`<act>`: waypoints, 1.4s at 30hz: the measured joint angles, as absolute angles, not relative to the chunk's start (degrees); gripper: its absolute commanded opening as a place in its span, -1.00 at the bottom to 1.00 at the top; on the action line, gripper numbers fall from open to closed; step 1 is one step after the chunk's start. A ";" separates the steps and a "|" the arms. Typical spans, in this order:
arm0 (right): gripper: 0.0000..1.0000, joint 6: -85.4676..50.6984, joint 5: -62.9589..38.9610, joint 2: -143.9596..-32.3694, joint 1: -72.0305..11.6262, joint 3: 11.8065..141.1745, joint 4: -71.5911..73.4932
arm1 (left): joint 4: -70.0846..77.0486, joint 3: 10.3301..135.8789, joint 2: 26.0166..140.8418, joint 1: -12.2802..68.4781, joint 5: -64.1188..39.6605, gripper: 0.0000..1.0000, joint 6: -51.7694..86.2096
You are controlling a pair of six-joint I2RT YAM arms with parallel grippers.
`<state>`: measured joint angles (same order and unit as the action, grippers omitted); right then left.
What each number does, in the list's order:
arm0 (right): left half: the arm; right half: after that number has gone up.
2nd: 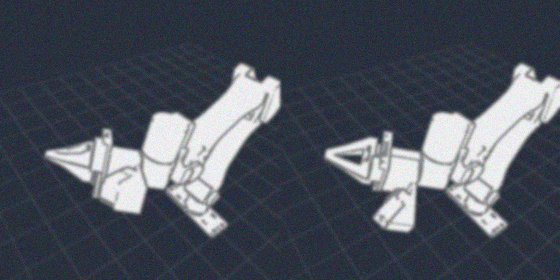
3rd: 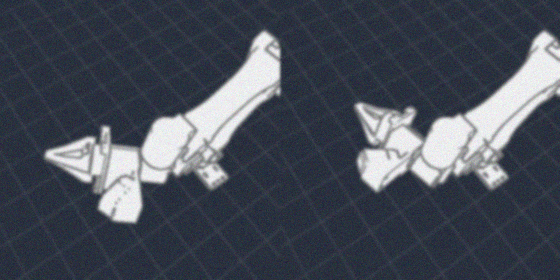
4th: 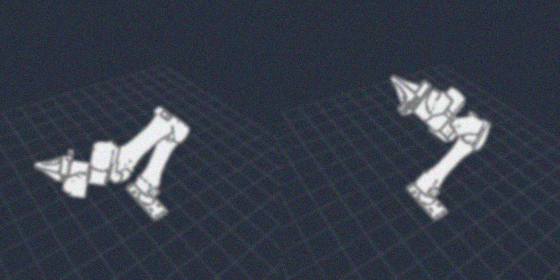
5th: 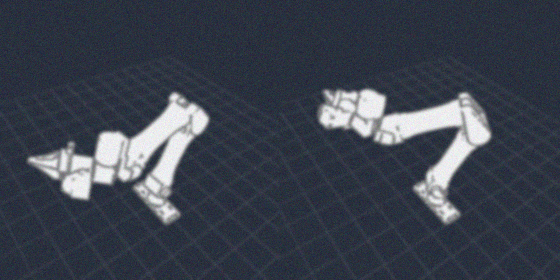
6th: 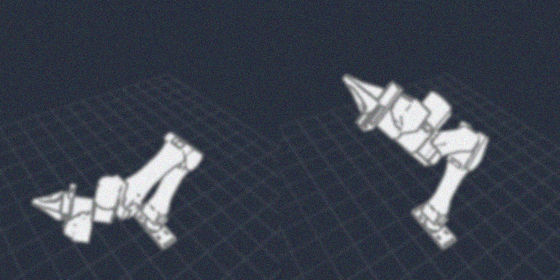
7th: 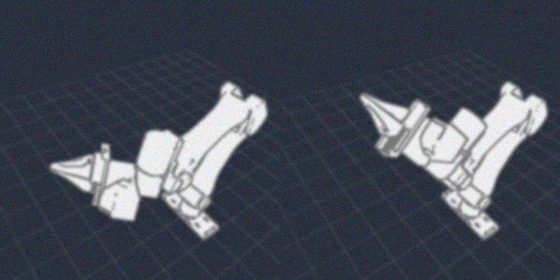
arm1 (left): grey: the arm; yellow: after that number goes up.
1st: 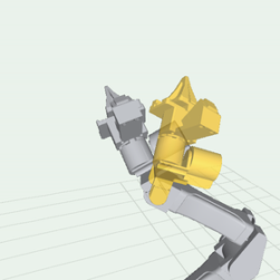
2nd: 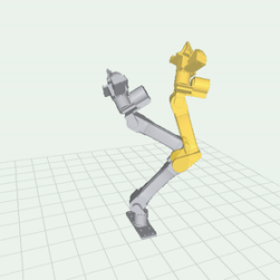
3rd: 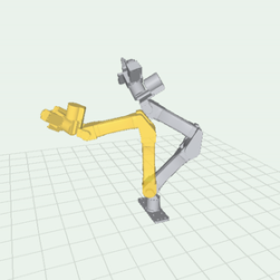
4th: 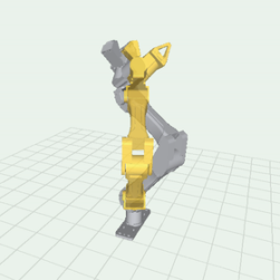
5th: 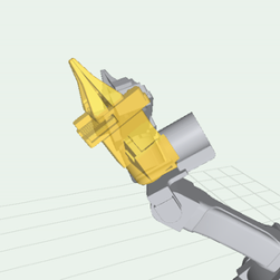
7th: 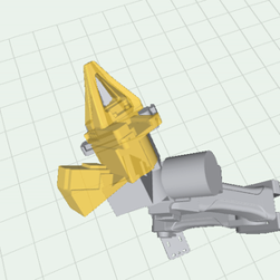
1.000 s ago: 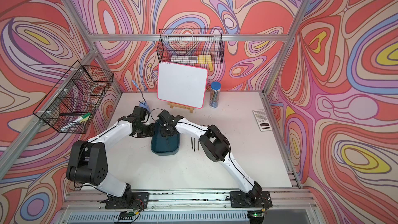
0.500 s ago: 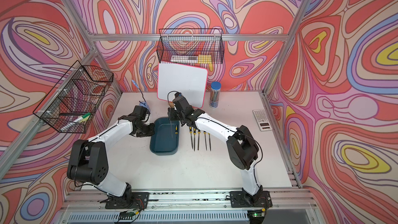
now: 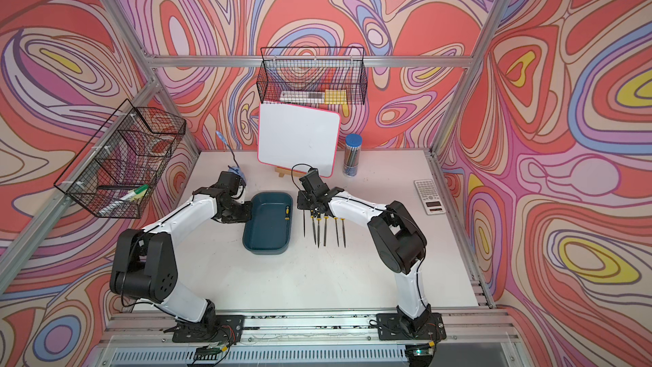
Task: Take the file tool out of the storage box
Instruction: Place the file tool at the center of the board.
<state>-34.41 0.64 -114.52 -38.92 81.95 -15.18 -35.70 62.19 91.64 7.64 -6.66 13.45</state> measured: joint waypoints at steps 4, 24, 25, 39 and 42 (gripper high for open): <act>-0.91 -34.17 0.99 -117.62 -39.33 83.79 -15.64 | -35.79 62.19 91.64 7.64 -6.61 -1.00 13.45; -0.66 -34.81 3.25 -122.58 -40.38 87.46 -21.02 | -35.79 62.19 91.64 7.64 -6.70 -1.00 13.50; -0.65 -34.83 3.27 -122.69 -40.38 87.57 -21.06 | -35.79 62.19 91.64 7.64 -6.70 -1.00 13.50; -0.45 -34.81 3.70 -124.70 -40.38 89.73 -22.96 | -35.79 62.19 91.64 7.64 -6.90 -1.00 13.54; -0.40 -34.61 4.14 -124.49 -40.42 90.63 -23.07 | -35.75 62.19 91.61 7.64 -6.98 -1.00 13.74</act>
